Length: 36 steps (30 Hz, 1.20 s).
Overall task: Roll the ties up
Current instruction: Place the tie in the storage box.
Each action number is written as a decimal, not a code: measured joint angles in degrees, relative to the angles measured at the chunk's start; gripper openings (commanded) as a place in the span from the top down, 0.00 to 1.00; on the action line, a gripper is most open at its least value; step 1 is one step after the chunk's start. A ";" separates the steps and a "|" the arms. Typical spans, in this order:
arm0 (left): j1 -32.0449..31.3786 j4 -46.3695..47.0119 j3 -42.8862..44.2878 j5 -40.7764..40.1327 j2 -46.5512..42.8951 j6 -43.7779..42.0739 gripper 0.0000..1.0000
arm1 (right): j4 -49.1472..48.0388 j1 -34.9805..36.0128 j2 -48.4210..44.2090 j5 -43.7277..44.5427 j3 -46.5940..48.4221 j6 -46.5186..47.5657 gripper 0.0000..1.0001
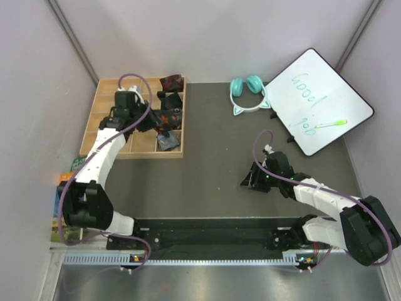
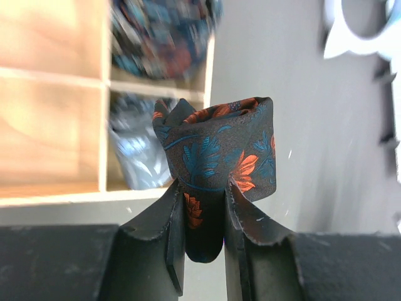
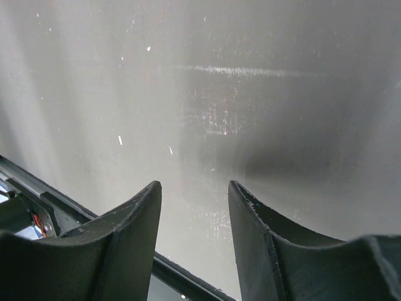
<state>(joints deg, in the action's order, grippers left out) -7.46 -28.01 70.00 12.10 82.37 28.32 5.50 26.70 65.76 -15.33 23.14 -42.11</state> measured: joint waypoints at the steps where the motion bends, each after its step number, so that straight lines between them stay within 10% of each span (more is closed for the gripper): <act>1: 1.64 -0.39 1.64 0.39 0.35 0.07 1.00 | 0.00 0.00 -0.02 0.00 0.00 0.00 0.52; 13: 13.94 0.07 14.29 2.78 10.08 3.52 1.00 | -0.04 0.00 0.00 -0.22 0.00 0.11 0.52; 36: 14.64 5.31 -5.20 -0.13 5.20 6.54 1.00 | -0.17 0.00 -0.02 -0.39 -0.02 0.13 0.52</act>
<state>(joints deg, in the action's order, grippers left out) 7.18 -22.70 64.79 11.97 87.57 34.85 5.32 26.70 65.73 -15.73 23.11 -41.98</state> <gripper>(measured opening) 0.278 0.477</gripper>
